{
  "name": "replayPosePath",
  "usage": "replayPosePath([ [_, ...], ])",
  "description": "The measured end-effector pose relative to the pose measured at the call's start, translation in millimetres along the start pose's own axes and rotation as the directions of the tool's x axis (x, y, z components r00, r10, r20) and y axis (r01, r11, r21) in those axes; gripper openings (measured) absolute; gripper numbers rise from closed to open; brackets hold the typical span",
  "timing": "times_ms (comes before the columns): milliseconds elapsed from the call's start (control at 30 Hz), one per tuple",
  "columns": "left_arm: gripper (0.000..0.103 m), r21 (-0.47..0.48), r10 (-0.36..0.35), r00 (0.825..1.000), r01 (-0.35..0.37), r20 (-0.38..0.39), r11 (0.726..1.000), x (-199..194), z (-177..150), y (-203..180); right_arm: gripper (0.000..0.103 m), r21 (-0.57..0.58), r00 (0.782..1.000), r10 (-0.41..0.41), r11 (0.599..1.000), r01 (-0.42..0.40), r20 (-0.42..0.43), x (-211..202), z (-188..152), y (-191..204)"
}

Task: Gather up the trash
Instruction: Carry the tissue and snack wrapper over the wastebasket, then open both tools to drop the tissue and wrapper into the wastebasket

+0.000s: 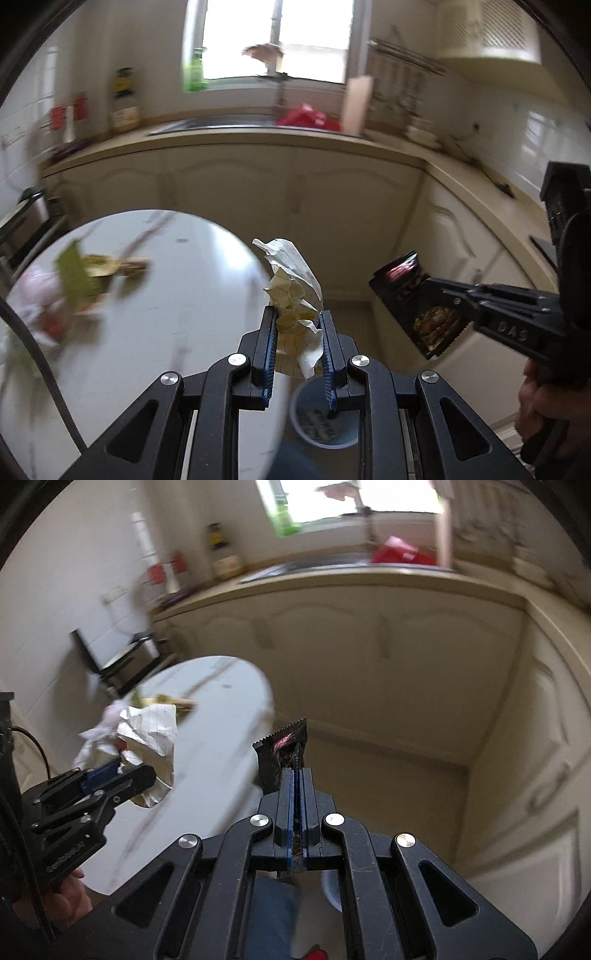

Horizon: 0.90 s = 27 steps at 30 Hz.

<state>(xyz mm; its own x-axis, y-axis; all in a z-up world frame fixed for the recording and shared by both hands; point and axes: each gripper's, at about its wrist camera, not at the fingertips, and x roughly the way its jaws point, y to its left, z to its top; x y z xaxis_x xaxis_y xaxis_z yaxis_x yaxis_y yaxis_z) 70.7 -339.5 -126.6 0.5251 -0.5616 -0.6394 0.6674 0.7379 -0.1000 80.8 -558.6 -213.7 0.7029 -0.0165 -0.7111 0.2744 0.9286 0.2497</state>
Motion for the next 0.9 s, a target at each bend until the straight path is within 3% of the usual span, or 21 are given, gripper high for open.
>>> replayPosePath([
  [233, 0.018, 0.055, -0.057, 0.992, 0.063, -0.111, 0.996, 67.8, -3.2, -43.9, 0.004, 0.132, 0.996, -0.065, 0.989, 0.073, -0.068, 15.2, -34.8, -80.4],
  [467, 0.018, 0.075, -0.070, 0.969, 0.090, -0.239, 0.993, 144.3, -3.8, -54.6, 0.004, 0.205, 0.975, -0.090, 0.970, 0.132, -0.202, 64.5, -76.4, -130.8],
  [700, 0.019, 0.082, -0.084, 0.932, 0.120, -0.352, 0.989, 214.7, -10.5, -63.1, 0.004, 0.267, 0.953, -0.053, 0.954, 0.137, -0.297, 116.3, -108.0, -154.5],
  [900, 0.023, 0.065, -0.099, 0.885, 0.144, -0.455, 0.987, 278.1, -18.3, -64.0, 0.006, 0.310, 0.936, -0.039, 0.938, 0.155, -0.350, 146.2, -122.5, -169.1],
])
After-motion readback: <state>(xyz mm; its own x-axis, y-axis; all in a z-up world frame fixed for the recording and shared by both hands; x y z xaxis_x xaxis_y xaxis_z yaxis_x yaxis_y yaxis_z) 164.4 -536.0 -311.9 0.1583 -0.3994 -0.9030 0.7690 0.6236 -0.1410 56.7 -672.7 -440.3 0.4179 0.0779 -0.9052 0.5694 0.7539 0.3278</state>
